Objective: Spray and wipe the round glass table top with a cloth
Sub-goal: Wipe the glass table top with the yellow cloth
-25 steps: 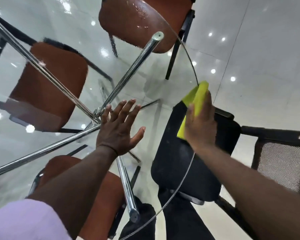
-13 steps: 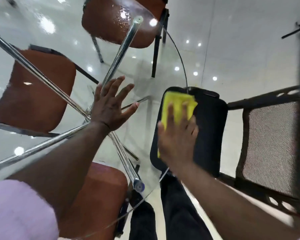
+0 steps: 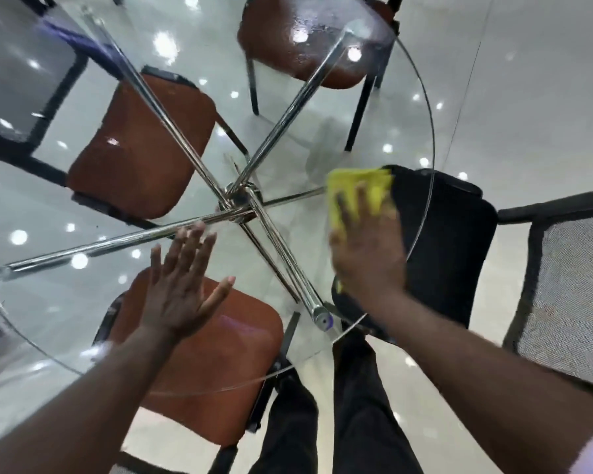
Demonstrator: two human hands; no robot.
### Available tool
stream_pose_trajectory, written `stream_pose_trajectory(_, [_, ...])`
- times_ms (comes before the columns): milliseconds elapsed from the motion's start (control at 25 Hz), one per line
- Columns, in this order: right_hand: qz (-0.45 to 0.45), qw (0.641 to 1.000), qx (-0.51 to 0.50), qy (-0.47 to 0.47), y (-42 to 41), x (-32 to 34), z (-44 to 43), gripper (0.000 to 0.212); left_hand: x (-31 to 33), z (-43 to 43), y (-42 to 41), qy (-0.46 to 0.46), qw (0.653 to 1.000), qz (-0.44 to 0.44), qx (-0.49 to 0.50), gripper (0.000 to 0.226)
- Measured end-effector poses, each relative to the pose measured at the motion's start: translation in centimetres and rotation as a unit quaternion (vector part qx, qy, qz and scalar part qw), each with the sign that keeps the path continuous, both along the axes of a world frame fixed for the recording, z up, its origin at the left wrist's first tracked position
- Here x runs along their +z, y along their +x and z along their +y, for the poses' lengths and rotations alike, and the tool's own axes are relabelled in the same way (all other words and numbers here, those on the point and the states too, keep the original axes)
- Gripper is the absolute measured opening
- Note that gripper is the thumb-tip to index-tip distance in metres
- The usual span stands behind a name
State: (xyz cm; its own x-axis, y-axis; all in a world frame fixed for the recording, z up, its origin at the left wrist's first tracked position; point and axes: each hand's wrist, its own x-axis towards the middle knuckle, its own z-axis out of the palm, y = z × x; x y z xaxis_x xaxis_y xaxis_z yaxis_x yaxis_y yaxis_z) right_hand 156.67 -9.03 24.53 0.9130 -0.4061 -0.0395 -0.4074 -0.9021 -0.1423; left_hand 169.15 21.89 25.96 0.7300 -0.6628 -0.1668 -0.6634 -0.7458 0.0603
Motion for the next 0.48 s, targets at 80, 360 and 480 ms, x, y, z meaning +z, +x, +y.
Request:
stream_pose_trajectory(80, [0.008, 0.938, 0.346, 0.026, -1.4, 0.3, 1.6, 0.056, -0.4, 1.6, 1.9, -0.002, 1.000, -0.021, 0.006, 0.087])
stream_pose_trajectory(360, [-0.069, 0.994, -0.074, 0.035, 16.9, -0.1, -5.2, 0.064, -1.3, 4.3, 4.7, -0.011, 0.999, -0.042, 0.031, 0.084])
stream_pose_trajectory(480, [-0.057, 0.998, 0.014, -0.017, 18.4, -0.7, 3.4, 0.060, -1.2, 4.5, 5.0, -0.008, 0.999, -0.034, 0.030, 0.086])
